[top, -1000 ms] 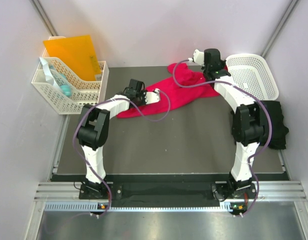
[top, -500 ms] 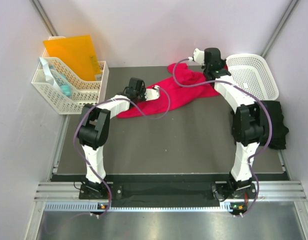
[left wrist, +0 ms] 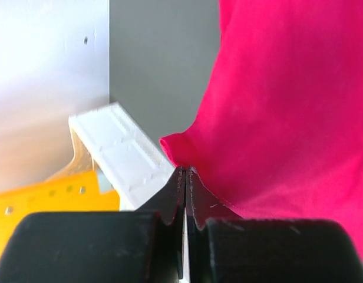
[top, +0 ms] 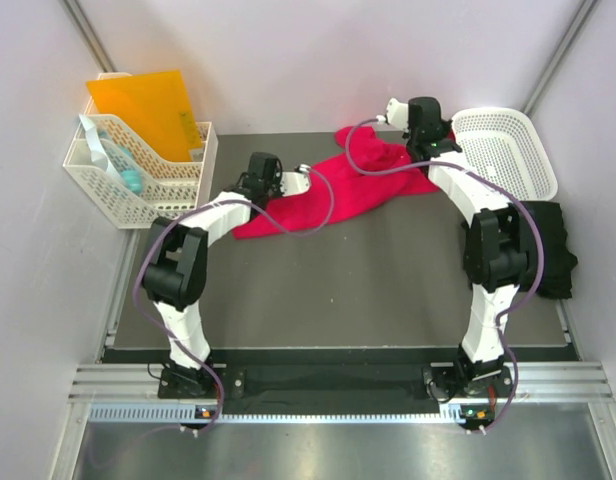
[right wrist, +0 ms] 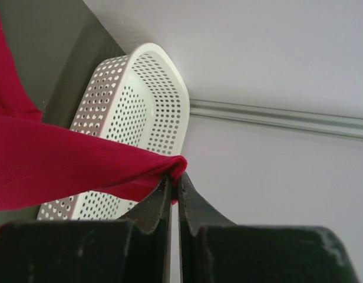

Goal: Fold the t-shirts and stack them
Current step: Flatten the tshirt out

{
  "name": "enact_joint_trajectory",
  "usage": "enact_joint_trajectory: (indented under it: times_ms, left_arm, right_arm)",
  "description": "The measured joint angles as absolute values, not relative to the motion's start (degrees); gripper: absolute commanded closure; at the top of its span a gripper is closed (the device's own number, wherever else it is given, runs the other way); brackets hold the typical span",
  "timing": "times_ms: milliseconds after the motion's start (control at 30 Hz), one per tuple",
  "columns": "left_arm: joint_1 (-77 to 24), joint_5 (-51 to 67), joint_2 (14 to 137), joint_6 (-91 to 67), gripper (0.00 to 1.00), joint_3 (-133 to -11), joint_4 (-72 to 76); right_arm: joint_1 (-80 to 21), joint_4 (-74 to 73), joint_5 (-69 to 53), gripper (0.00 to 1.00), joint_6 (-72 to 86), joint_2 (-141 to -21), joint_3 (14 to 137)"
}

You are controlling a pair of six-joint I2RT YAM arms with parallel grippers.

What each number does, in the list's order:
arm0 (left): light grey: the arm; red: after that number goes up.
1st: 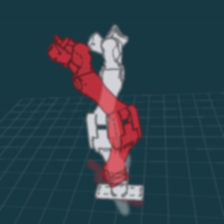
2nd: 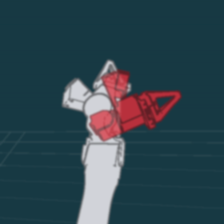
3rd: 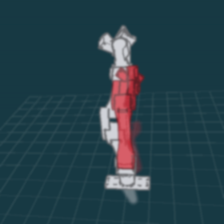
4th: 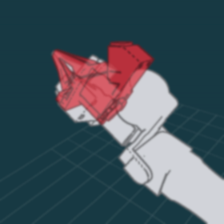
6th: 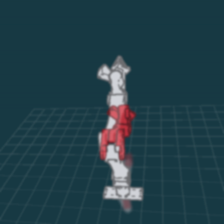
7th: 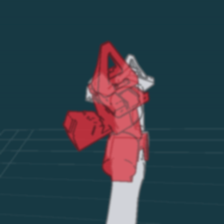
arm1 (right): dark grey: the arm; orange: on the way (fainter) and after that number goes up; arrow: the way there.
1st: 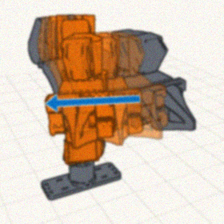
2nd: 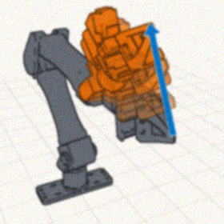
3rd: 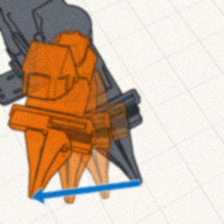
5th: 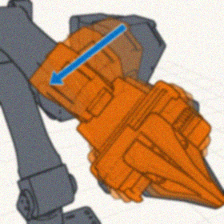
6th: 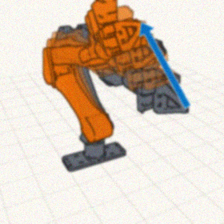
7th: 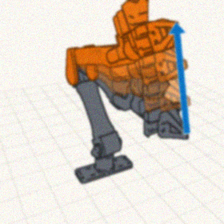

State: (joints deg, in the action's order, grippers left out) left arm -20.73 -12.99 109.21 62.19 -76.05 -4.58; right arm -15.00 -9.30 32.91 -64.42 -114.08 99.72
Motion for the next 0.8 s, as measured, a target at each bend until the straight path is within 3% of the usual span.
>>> enact_joint_trajectory:
  times_ms: [367, 800]
  left_arm:
    - [-14.0, -3.5, 97.6, 63.2, 1.00, -75.2, -25.4]
    - [-13.2, 13.2, 100.7, 68.3, 1.00, -82.0, -51.4]
  right_arm:
    - [-15.0, -11.9, 30.5, 1.00, -64.6, -113.6, 96.6]
    - [-14.9, -31.0, 19.4, 1.00, -68.9, -108.5, 95.1]
